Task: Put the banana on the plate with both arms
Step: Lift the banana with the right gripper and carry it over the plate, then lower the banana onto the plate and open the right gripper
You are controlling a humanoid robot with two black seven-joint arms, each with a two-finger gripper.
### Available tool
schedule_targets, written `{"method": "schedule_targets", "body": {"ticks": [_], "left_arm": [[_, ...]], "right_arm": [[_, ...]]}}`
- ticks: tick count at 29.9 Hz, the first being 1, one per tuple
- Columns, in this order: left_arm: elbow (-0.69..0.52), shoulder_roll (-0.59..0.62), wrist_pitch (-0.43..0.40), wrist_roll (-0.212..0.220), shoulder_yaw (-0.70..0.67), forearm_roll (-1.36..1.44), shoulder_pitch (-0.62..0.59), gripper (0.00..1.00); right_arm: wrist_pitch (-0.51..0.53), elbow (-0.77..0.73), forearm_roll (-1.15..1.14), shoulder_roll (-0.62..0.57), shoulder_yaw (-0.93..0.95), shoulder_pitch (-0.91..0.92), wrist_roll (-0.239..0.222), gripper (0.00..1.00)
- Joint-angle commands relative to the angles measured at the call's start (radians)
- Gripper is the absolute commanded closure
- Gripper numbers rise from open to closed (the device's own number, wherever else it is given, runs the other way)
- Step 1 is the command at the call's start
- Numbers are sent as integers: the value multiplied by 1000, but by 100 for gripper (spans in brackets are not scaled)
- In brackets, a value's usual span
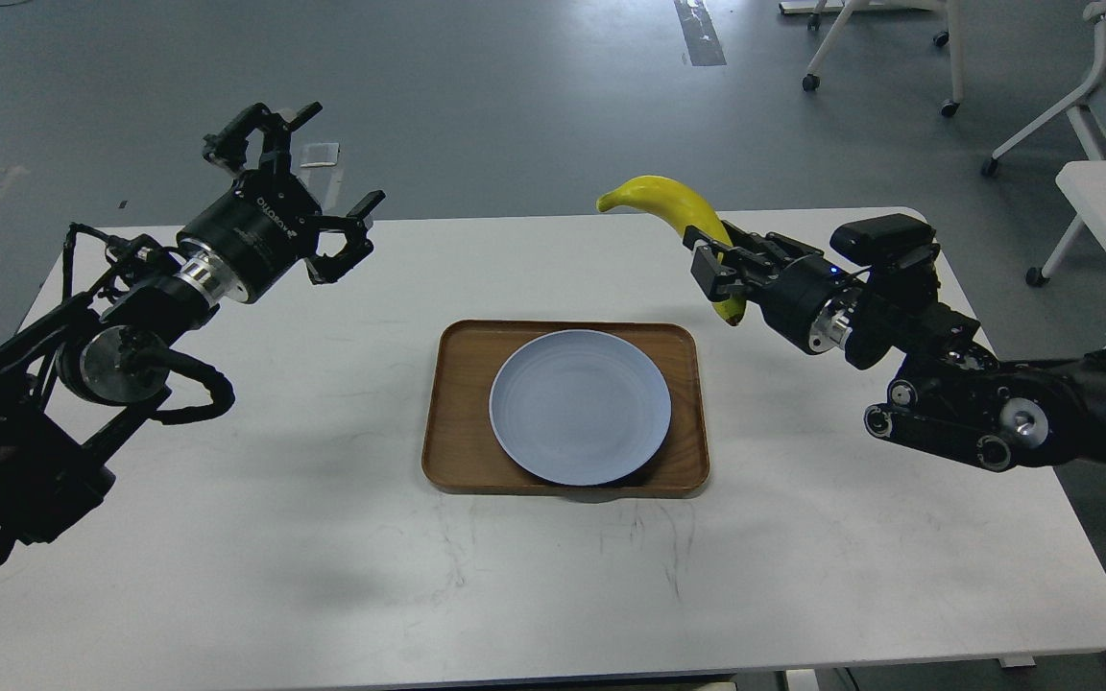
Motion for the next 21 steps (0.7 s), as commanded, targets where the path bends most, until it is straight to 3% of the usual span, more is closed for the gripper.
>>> {"method": "schedule_targets", "body": {"ticks": [1, 11, 21], "left_arm": [[0, 3, 0, 0, -2, 0, -1, 2], [2, 1, 0, 1, -2, 0, -3, 2], [2, -7, 0, 0, 1, 0, -4, 2]], "right_arm": [[0, -19, 1, 102, -68, 29, 2, 100], [0, -157, 21, 326, -169, 20, 22, 100], [0, -214, 23, 424, -241, -12, 20, 100]]}}
